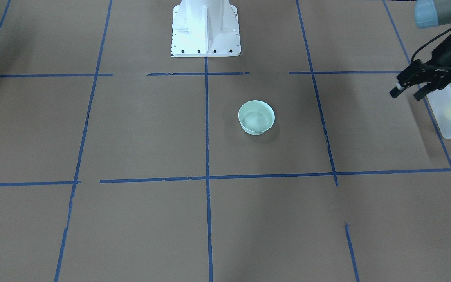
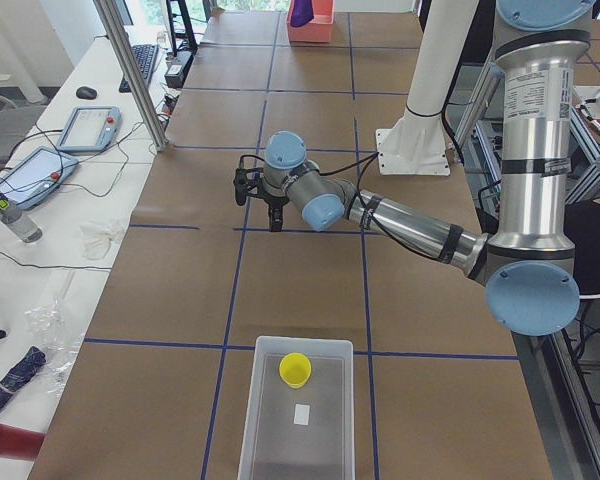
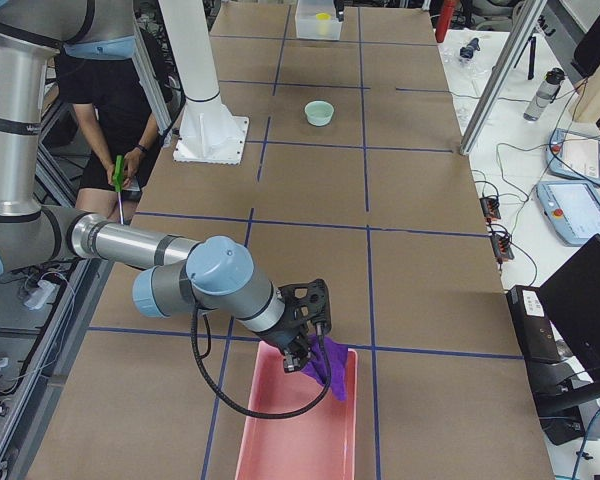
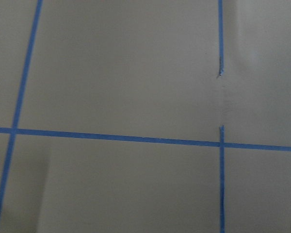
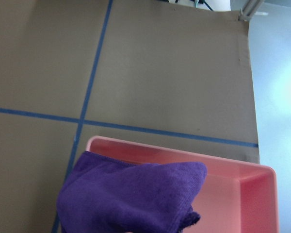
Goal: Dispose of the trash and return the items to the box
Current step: 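Release the purple cloth into the pink box while left gripper reaches toward green bowl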
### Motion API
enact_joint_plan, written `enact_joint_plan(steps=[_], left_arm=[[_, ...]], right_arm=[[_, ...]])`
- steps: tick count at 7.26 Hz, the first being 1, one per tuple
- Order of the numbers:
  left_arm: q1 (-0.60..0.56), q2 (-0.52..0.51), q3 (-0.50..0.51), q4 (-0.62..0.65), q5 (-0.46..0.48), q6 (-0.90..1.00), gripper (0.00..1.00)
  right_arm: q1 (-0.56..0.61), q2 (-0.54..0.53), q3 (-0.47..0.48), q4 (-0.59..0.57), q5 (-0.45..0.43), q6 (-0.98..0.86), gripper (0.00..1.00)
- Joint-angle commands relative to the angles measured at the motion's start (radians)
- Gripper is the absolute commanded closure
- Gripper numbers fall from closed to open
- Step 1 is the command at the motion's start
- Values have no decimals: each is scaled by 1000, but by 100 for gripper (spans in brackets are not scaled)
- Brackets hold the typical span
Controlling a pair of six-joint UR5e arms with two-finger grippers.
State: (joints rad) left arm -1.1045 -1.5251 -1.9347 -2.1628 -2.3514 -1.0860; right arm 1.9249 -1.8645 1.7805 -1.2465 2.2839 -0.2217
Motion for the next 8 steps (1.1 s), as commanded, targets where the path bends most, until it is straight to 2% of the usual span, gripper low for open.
enact_joint_plan(steps=[1,3,5,6,7,8], left_arm=[[200,-61,86,-211,133,-278,0],[230,-104,94,-210,139,-316,0],[285,-145,112,-207,222,-345,0],[313,-165,124,-204,250,-356,0],[325,-170,123,-198,265,-359,0],[345,-182,122,-193,303,-361,0]], right_arm=[[25,4,-56,-82,-79,-174,100],[25,21,-134,-77,-132,-218,100],[25,21,-167,-73,-138,-217,100],[23,21,-180,-73,-139,-214,79],[25,19,-209,-70,-138,-200,1],[23,22,-220,-68,-138,-197,0]])
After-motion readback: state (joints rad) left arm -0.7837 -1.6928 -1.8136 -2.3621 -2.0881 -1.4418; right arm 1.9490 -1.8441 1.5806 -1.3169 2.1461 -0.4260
